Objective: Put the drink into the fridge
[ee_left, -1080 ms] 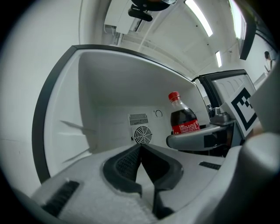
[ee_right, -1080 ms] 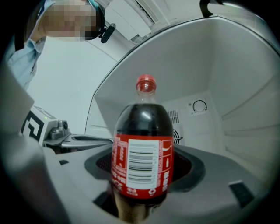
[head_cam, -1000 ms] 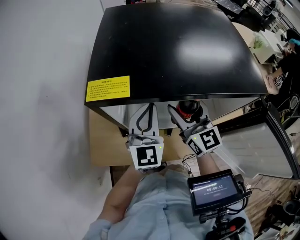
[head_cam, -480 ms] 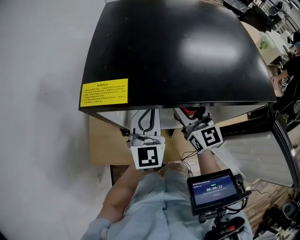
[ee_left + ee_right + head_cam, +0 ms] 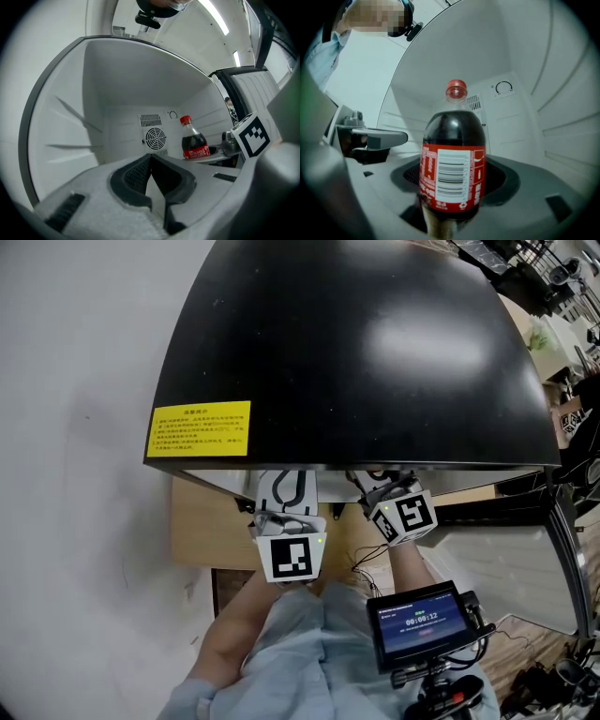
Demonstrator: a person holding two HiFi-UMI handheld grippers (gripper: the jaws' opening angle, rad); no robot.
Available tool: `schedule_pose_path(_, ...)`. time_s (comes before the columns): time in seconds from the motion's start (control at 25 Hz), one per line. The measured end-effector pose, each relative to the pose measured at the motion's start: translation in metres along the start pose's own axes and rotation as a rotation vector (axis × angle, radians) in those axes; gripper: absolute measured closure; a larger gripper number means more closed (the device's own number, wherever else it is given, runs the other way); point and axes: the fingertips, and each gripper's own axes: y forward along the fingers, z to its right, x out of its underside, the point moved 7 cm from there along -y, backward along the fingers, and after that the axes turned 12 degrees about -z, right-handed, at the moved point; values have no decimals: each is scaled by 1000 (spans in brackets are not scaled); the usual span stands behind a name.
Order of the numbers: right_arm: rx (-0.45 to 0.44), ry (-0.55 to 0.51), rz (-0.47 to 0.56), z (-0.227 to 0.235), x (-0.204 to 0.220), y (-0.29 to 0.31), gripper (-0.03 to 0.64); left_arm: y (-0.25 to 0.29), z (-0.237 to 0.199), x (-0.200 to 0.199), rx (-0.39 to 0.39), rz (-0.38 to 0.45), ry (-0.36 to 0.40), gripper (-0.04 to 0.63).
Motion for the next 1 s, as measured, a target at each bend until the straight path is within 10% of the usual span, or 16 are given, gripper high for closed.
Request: schedule_pose_path(1.0,-30,-5,2,15,38,24,301,-12,3,3,-63,-35,25,586)
